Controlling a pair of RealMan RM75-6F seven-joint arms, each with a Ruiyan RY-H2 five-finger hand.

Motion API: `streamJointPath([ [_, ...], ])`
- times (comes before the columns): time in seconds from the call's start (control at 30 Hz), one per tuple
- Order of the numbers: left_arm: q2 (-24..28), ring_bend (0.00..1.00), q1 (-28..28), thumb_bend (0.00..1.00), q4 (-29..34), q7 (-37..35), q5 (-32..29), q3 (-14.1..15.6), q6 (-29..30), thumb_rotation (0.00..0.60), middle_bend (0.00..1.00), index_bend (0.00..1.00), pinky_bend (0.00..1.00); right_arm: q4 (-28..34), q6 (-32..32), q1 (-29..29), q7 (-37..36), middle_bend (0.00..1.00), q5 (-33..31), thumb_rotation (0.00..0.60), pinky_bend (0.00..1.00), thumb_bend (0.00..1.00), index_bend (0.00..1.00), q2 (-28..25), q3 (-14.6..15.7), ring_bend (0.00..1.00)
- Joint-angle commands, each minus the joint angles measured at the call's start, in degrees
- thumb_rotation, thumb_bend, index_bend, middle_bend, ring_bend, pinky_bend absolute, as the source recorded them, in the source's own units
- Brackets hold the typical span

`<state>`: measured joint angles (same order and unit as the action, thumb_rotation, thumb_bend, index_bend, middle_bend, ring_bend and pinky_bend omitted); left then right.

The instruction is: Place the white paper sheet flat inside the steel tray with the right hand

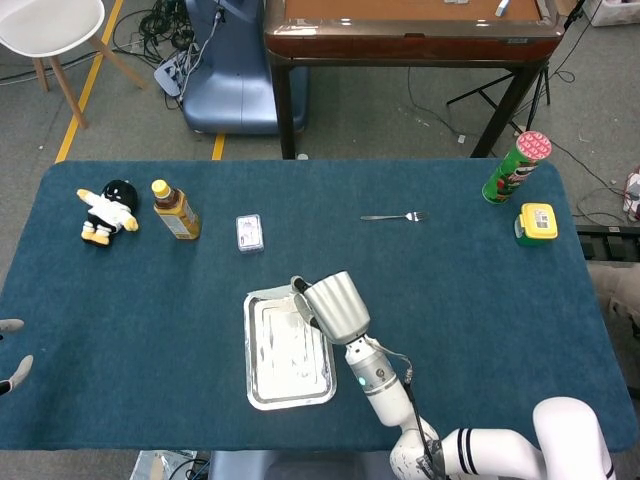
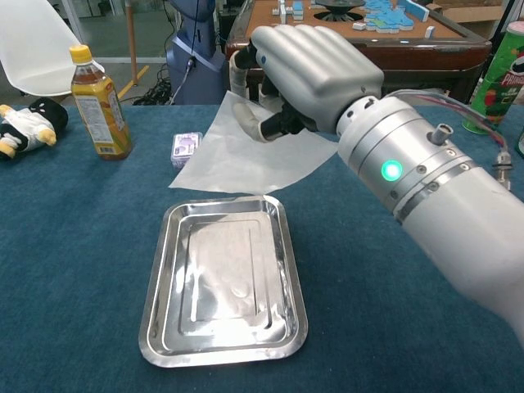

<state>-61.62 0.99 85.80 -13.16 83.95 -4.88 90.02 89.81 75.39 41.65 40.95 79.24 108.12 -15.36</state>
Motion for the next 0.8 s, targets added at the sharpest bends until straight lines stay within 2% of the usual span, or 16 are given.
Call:
streamJointPath([
  [0.03,0.0,0.38,0.0,0.28,0.0,0.1,0.0,0.0,0.0,0.600,0.38,0.35,0.55,1.3,0.1,-0.4,1.2,1.00,-0.4,0.600,1.00,0.51,0.59,0.4,0.6,1.00],
  [0.23,0.2,0.38,-0.3,0.28,0.0,-0.2,0.1,0.0,0.4,0.600,0.38,0.35,0.55,3.1,1.2,-1.2,3.5,1.00,-1.2,0.600,1.00,0.51,0.59,1.2,0.9,1.00],
  [0.53,0.8,0.38,-0.6,0.28,-0.1,-1.0,-0.9,-0.3,0.3,0.600,0.38,0.39,0.55,7.0,0.4,-2.4,4.1,1.00,-3.4,0.600,1.00,0.51,0.59,-1.5,0.9,1.00],
  [0.8,1.1,0.38,-0.5,0.28,-0.1,-0.7,-1.9,-0.5,-0.8,0.600,0.38,0.43,0.55,10.8,0.2,-3.0,5.9,1.00,-7.6,0.600,1.00,0.51,0.59,-2.1,-0.2,1.00],
])
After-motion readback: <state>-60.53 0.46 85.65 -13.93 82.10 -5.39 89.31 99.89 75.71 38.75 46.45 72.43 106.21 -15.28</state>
